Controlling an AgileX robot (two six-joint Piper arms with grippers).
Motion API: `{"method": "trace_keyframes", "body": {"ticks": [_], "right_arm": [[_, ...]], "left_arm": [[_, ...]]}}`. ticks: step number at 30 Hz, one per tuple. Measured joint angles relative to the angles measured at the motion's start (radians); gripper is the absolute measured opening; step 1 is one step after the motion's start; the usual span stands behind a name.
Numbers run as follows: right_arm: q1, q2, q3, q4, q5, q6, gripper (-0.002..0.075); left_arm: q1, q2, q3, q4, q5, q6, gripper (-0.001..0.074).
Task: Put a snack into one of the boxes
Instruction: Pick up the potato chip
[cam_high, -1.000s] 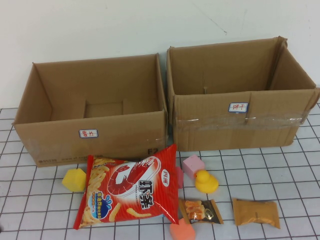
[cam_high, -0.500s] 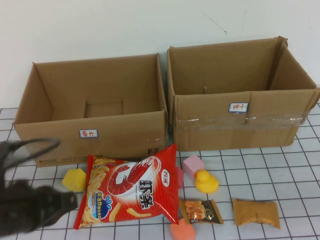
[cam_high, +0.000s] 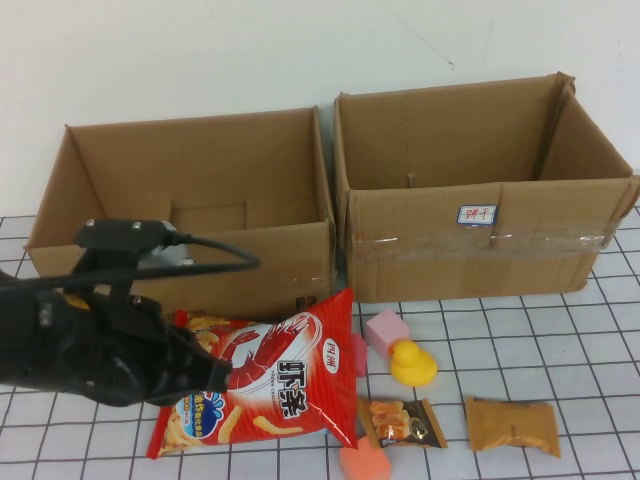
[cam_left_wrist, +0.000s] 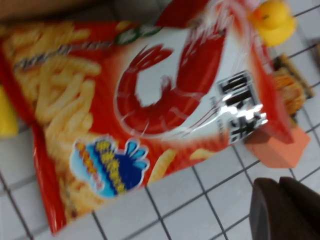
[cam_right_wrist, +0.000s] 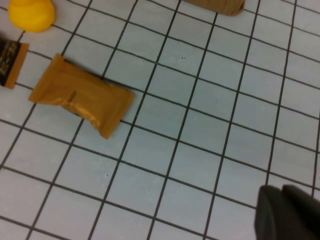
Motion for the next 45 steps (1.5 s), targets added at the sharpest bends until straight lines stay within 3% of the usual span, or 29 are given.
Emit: {"method": "trace_keyframes", "body": {"ticks": [3, 6, 11, 16, 19, 22, 25, 29, 35, 45], "right_arm": [[0.000, 0.000, 0.008, 0.000, -0.005, 0.000, -0.0001], [0.000, 0.000, 0.021, 0.012, -0.009, 0.000, -0.0001], [0.000, 0.000, 0.023, 0.021, -0.029, 0.000, -0.0001], [0.000, 0.000, 0.027, 0.023, -0.044, 0.000, -0.0001], [0.000, 0.000, 0.028, 0.023, -0.044, 0.000, -0.0001], [0.000, 0.000, 0.028, 0.023, -0.044, 0.000, -0.0001], [0.000, 0.000, 0.028, 0.024, -0.044, 0.000, -0.0001], [0.000, 0.000, 0.028, 0.028, -0.044, -0.002, -0.0001], [0.000, 0.000, 0.028, 0.038, -0.044, -0.005, -0.0001], [0.000, 0.000, 0.028, 0.049, -0.044, -0.007, -0.0001]], "left_arm": [[-0.018, 0.018, -0.006, 0.054, -0.002, -0.113, 0.0000], [-0.022, 0.037, -0.006, 0.028, -0.005, -0.093, 0.0034], [-0.097, 0.046, -0.009, -0.016, -0.019, 0.073, 0.0206], [-0.293, 0.048, -0.027, 0.129, -0.117, 0.177, 0.0427], [-0.425, 0.052, -0.029, 0.331, -0.197, 0.108, 0.0494], [-0.486, 0.075, -0.044, 0.526, -0.228, -0.187, 0.0512], [-0.493, 0.118, -0.094, 0.682, -0.202, -0.519, 0.0506], [-0.493, 0.202, -0.201, 0.767, -0.088, -0.776, 0.0488], [-0.493, 0.337, -0.387, 0.788, 0.180, -0.848, 0.0482], [-0.496, 0.514, -0.574, 0.680, 0.219, -0.819, 0.0482]]}}
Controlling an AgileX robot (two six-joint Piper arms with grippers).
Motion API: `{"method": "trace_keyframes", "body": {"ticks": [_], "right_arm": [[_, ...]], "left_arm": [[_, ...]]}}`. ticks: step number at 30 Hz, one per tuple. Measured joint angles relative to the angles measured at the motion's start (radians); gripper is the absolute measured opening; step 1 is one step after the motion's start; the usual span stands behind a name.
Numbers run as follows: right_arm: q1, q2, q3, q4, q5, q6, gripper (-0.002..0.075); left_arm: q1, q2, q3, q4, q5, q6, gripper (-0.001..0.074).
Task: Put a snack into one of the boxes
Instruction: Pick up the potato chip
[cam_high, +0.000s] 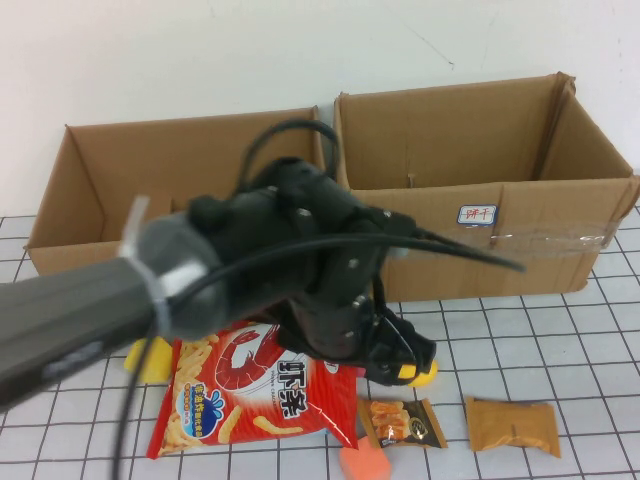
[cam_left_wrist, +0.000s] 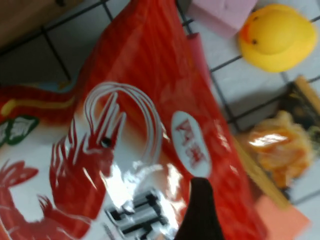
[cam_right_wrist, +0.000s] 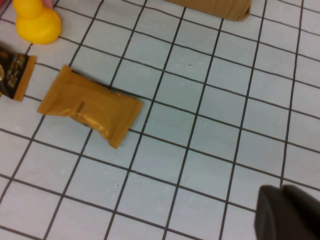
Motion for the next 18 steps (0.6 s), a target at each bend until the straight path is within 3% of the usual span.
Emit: {"method": "trace_keyframes", "body": {"ticks": [18], "right_arm": [[0.000, 0.000, 0.000, 0.021, 0.000, -0.004, -0.0001]], "left_arm": [[-0.001, 0.149, -0.019, 0.209, 0.070, -0.101, 0.0466]]}}
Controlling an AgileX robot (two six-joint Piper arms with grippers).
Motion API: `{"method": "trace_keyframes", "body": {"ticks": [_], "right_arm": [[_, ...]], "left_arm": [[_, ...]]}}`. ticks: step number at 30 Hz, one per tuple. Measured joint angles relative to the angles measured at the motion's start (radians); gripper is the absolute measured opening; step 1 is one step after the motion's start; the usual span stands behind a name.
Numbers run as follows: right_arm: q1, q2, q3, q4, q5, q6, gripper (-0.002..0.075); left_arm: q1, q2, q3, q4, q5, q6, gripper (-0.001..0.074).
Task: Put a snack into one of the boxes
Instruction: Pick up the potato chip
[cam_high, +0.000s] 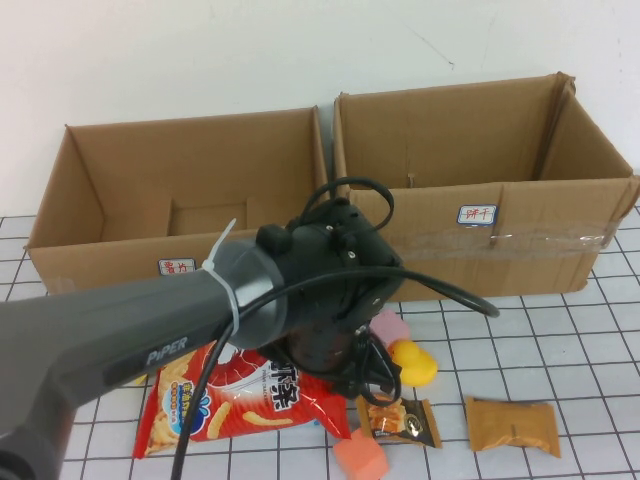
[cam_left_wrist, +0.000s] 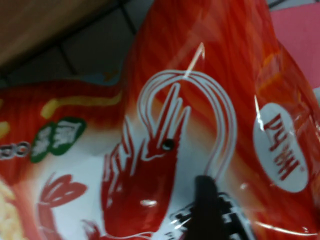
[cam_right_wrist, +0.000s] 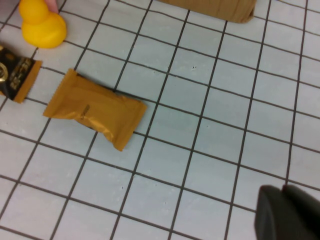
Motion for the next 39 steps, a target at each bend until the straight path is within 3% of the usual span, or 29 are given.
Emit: {"method": "trace_keyframes", "body": {"ticks": [3, 8, 12, 24, 28, 34, 39], "right_arm": [[0.000, 0.000, 0.000, 0.000, 0.000, -0.002, -0.0001], [0.000, 0.000, 0.000, 0.000, -0.001, -0.002, -0.0001], [0.000, 0.000, 0.000, 0.000, -0.002, -0.002, -0.0001], [0.000, 0.000, 0.000, 0.000, -0.003, -0.002, -0.0001], [0.000, 0.000, 0.000, 0.002, -0.003, -0.002, -0.0001], [0.000, 0.000, 0.000, 0.018, -0.003, -0.002, -0.0001], [0.000, 0.000, 0.000, 0.023, -0.005, -0.002, -0.0001]], "left_arm": [[0.000, -0.002, -0.002, 0.026, 0.013, 0.000, 0.0390], [0.000, -0.010, -0.002, 0.033, 0.017, -0.002, 0.0154], [0.000, -0.029, -0.007, 0.033, 0.039, -0.002, 0.0034], [0.000, -0.389, -0.015, 0.061, 0.121, -0.026, 0.0000], [0.032, -0.457, 0.068, 0.062, 0.108, -0.035, 0.0000], [0.221, -0.563, 0.317, -0.084, -0.039, -0.024, 0.0000], [0.409, -0.616, 0.457, -0.372, -0.071, 0.231, -0.0001]]}}
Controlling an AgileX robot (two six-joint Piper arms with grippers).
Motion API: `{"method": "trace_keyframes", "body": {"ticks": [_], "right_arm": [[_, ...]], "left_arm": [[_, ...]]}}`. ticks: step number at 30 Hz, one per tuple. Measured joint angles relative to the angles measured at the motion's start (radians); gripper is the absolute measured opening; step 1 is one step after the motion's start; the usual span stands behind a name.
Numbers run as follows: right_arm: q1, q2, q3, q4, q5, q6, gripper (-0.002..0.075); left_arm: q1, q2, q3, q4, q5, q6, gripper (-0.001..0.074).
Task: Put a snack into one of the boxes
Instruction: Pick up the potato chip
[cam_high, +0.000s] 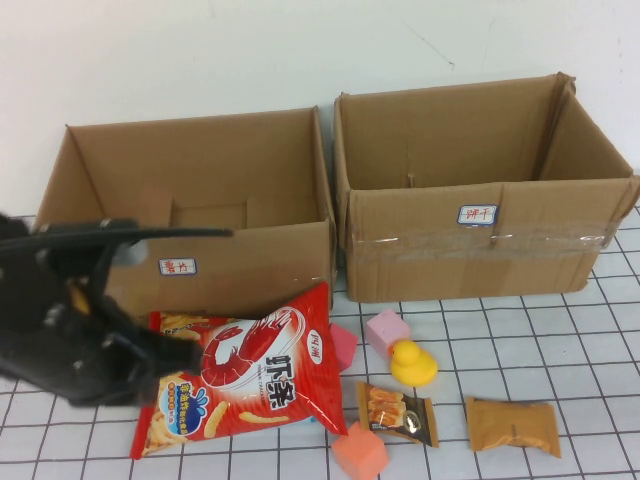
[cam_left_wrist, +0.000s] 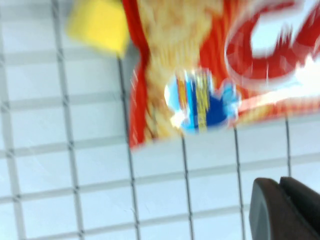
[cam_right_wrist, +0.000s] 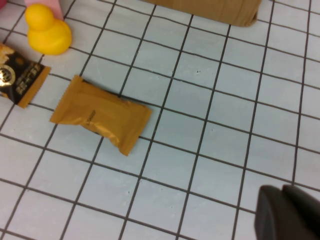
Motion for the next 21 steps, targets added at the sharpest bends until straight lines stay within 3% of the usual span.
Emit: {"method": "trace_keyframes", "body": {"ticks": [13, 18, 21], "right_arm": [[0.000, 0.000, 0.000, 0.004, 0.000, -0.016, -0.0001], [0.000, 0.000, 0.000, 0.004, 0.000, -0.020, -0.0001], [0.000, 0.000, 0.000, 0.004, 0.000, -0.021, -0.0001]], "left_arm": [[0.428, 0.101, 0.063, -0.488, -0.043, 0.535, -0.0001], [0.477, 0.209, 0.064, -0.699, -0.019, 0.825, 0.0016], [0.477, 0.258, 0.064, -0.765, -0.018, 0.931, 0.0112]]}}
